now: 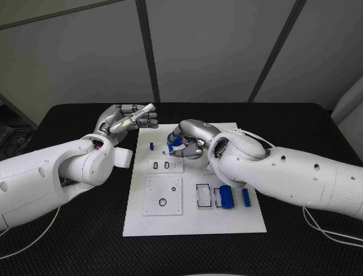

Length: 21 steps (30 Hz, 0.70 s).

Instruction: Assemble the parts on the task board

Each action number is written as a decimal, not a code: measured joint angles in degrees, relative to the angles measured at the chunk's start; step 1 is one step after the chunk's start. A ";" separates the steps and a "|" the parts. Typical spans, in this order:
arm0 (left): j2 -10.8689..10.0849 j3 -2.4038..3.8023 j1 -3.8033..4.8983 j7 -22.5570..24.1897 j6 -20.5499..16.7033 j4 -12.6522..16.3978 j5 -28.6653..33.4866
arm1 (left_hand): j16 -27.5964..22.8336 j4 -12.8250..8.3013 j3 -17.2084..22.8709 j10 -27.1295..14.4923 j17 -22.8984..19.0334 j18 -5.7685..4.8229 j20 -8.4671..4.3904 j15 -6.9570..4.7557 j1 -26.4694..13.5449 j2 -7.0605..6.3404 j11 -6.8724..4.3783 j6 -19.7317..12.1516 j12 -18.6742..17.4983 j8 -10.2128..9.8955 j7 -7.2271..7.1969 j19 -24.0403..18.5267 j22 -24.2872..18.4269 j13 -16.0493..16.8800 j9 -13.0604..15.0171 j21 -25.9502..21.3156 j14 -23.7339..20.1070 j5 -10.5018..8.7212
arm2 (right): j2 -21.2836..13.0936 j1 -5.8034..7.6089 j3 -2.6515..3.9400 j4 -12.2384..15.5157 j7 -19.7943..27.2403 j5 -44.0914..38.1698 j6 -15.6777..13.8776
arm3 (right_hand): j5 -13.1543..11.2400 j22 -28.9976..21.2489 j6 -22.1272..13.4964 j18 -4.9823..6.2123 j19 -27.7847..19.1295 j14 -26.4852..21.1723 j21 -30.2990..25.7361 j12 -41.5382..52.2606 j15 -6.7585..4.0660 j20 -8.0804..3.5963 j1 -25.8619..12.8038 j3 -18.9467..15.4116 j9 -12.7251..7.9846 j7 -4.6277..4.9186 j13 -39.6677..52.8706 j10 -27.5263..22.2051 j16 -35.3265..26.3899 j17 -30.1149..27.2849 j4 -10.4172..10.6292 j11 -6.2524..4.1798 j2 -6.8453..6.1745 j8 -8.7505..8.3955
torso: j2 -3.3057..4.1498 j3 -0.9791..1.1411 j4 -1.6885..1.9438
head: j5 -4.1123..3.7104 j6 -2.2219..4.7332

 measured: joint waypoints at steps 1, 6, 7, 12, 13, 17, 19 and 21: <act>0.03 0.00 0.00 0.00 0.00 0.00 0.00 | 0.00 0.00 0.00 0.00 0.00 0.01 0.00 0.00 -0.14 0.14 0.00 0.00 0.00 0.00 0.00 0.00 0.00 0.00 0.00 0.00 0.00 0.00 | 0.20 -0.08 -0.15 -0.13 -0.15 -0.12 0.16 | 0.00 0.00 0.00 0.00 0.00 0.00 0.00 0.00 0.00 0.00 0.00 0.00 0.00 0.00 0.00 0.00 0.00 0.00 0.00 0.00 0.00 -0.01 | 0.00 0.01 0.00 | 0.02 -0.10; 0.11 0.00 0.00 0.00 0.02 0.00 0.00 | 0.00 0.00 0.00 0.00 0.00 0.00 0.00 0.00 -0.20 0.20 0.00 0.00 0.00 0.00 0.00 0.00 0.00 0.00 0.00 0.00 0.00 0.00 | 0.90 -0.59 -0.55 -0.62 -0.82 -0.60 0.96 | 0.00 0.00 0.00 0.00 0.00 0.00 0.00 -0.23 0.00 0.00 0.00 0.00 0.00 -0.01 0.00 0.00 0.00 0.00 0.00 0.00 0.00 -0.03 | 0.00 0.04 0.00 | 0.15 -0.36; 0.13 0.00 0.00 0.00 0.02 0.00 0.00 | 0.00 0.00 0.00 0.00 -0.01 0.01 0.00 0.00 -0.20 0.20 0.00 0.00 0.00 0.00 0.00 0.00 0.00 0.00 0.00 0.00 0.00 0.00 | 0.97 -0.68 -0.60 -0.74 -0.94 -0.66 1.10 | 0.00 0.00 0.00 0.00 0.00 0.00 0.00 -0.23 0.00 0.00 0.00 0.00 0.00 -0.01 0.00 0.00 0.00 0.00 0.00 0.00 0.00 -0.03 | 0.01 0.04 0.00 | 0.21 -0.39; 0.18 0.01 0.00 0.00 0.03 0.00 0.00 | 0.00 0.00 0.00 0.00 0.04 0.00 0.00 0.00 -0.20 0.20 0.00 0.00 0.00 0.00 0.00 0.00 0.00 0.00 0.00 0.00 0.00 0.00 | 1.26 -1.00 -1.43 -1.18 -1.50 -1.05 1.78 | -0.01 0.00 -0.01 0.00 0.00 0.00 0.00 -0.23 0.01 0.00 0.00 0.00 -0.01 -0.02 0.00 0.00 0.00 -0.01 0.00 0.00 0.00 -0.05 | 0.01 0.10 0.00 | 0.42 -0.67; 0.20 0.01 0.00 -0.01 0.04 0.00 0.00 | 0.00 0.00 0.00 0.00 0.05 0.01 0.00 0.00 -0.20 0.20 0.00 0.00 0.00 0.00 0.00 0.00 0.00 0.00 0.00 0.00 0.00 0.00 | 1.31 -1.07 -1.52 -1.26 -1.58 -1.10 1.92 | -0.01 0.00 -0.01 0.00 0.00 0.00 0.00 -0.23 0.01 0.01 0.00 0.00 -0.02 -0.02 0.00 0.00 0.00 -0.01 0.00 0.00 0.00 -0.05 | 0.01 0.11 0.00 | 0.43 -0.70; 0.28 0.01 0.00 -0.01 0.05 -0.06 0.00 | 0.00 0.00 0.00 0.00 0.04 0.01 0.00 0.00 -0.20 0.20 0.00 0.00 0.00 0.00 0.00 0.00 0.00 0.00 0.00 0.00 0.00 0.00 | 1.50 -1.36 -1.72 -1.56 -1.86 -1.33 2.49 | -0.01 -0.01 -0.02 0.01 0.00 0.00 0.00 -0.23 0.01 0.01 0.00 -0.01 -0.03 -0.03 0.00 0.00 0.00 -0.01 0.00 0.00 0.00 -0.32 | 0.00 0.12 0.00 | 0.44 -0.86; 0.32 0.01 0.00 -0.02 0.06 -0.10 0.00 | 0.00 0.00 0.00 0.00 0.04 0.01 0.00 0.00 -0.20 0.20 0.00 0.00 0.00 0.00 0.00 0.00 0.00 0.00 0.00 0.00 0.00 0.00 | 1.54 -1.55 -1.80 -1.68 -1.98 -1.42 2.80 | -0.02 -0.01 -0.03 0.00 0.00 0.00 0.00 -0.23 0.01 0.01 -0.01 0.00 -0.06 -0.03 0.00 0.00 0.00 -0.01 0.00 0.00 0.00 -0.31 | 0.01 0.12 -0.01 | 0.47 -0.96; 0.34 0.01 0.00 -0.02 0.07 -0.12 0.00 | 0.00 0.00 0.00 0.00 0.04 0.01 0.00 0.00 -0.20 0.20 0.00 0.00 0.00 0.00 0.00 0.00 0.00 0.00 0.00 0.00 0.00 0.00 | 1.54 -1.70 -1.85 -1.79 -2.07 -1.49 3.05 | -0.02 -0.01 -0.03 0.00 0.00 0.00 0.00 -0.23 0.01 0.01 -0.68 -0.01 -0.09 -0.04 0.00 -0.03 0.00 -0.01 0.00 -0.03 -0.09 -0.08 | 0.00 0.12 -0.02 | 0.51 -1.05</act>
